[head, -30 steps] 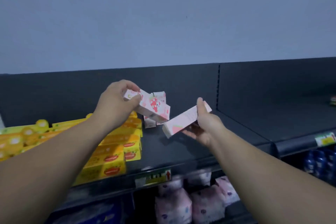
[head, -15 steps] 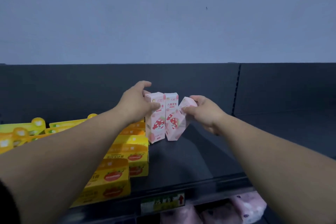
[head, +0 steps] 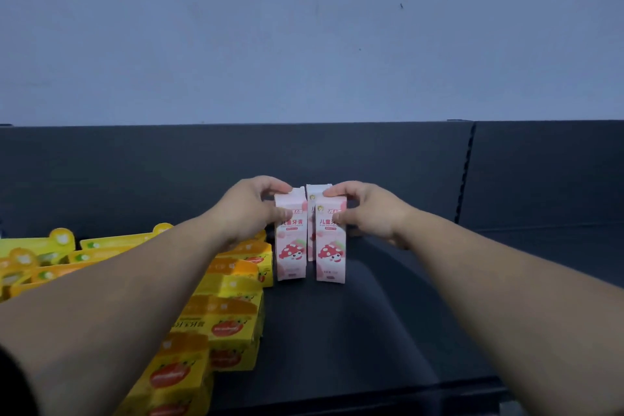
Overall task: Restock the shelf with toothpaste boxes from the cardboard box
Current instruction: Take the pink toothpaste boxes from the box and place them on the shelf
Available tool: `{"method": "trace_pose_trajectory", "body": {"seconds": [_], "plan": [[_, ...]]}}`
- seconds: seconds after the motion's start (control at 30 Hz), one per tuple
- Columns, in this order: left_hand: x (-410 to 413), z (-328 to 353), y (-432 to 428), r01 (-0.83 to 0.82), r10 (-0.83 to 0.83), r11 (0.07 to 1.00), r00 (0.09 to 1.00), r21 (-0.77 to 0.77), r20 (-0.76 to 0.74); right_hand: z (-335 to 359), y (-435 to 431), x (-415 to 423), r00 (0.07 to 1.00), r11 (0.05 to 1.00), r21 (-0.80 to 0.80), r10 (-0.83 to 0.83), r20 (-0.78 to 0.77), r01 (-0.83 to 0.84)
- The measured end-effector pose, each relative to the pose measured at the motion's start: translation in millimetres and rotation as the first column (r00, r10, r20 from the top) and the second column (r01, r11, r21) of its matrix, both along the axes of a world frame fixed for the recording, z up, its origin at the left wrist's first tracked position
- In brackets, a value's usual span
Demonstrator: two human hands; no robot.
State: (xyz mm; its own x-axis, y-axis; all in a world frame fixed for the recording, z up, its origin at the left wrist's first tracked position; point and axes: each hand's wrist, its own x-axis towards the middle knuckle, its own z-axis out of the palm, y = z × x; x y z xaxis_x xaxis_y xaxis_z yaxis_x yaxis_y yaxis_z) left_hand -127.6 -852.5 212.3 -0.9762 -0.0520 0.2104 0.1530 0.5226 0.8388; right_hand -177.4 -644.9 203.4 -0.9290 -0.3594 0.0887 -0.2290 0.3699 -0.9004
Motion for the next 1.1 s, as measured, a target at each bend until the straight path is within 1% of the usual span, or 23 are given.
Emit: {"method": "trace_pose_trajectory", "body": {"seconds": [0.17,0.3,0.47,0.6,0.7,0.93,1.03,1.1], "plan": [[-5,1,1,0.019,-0.018,0.999,1.000,-0.051,0.020,2,3,-11,0.999,1.000,0.016,0.015,-0.033,-0.014],[-10,-2,2,0.011,-0.010,0.991,1.000,-0.131,0.009,-2,2,-13,0.998,1.000,0.002,0.009,-0.065,-0.009],[-10,0,0,0.017,-0.017,0.990,1.000,-0.140,0.003,-4,3,-12,0.998,0.998,-0.058,0.028,-0.047,-0.030],[-9,-2,-2,0.004,-0.008,0.978,1.000,-0.209,-0.021,-4,5,-9,0.998,0.997,-0.068,0.032,-0.052,-0.036],[-8,-4,-3,-0.031,0.012,0.960,0.998,-0.278,-0.069,-6,5,-6,0.998,0.995,-0.095,0.008,-0.063,-0.013],[0,-5,-5,-0.072,0.015,0.930,0.987,-0.360,-0.159,-11,1,1,0.993,0.987,-0.154,-0.061,-0.103,0.045],[6,-4,-6,-0.069,0.008,0.924,0.987,-0.376,-0.161,-10,2,9,0.984,0.985,-0.141,-0.119,-0.134,0.100],[10,-4,-6,-0.081,0.008,0.918,0.983,-0.388,-0.185,-9,2,16,0.969,0.981,-0.105,-0.179,-0.172,0.162]]}}
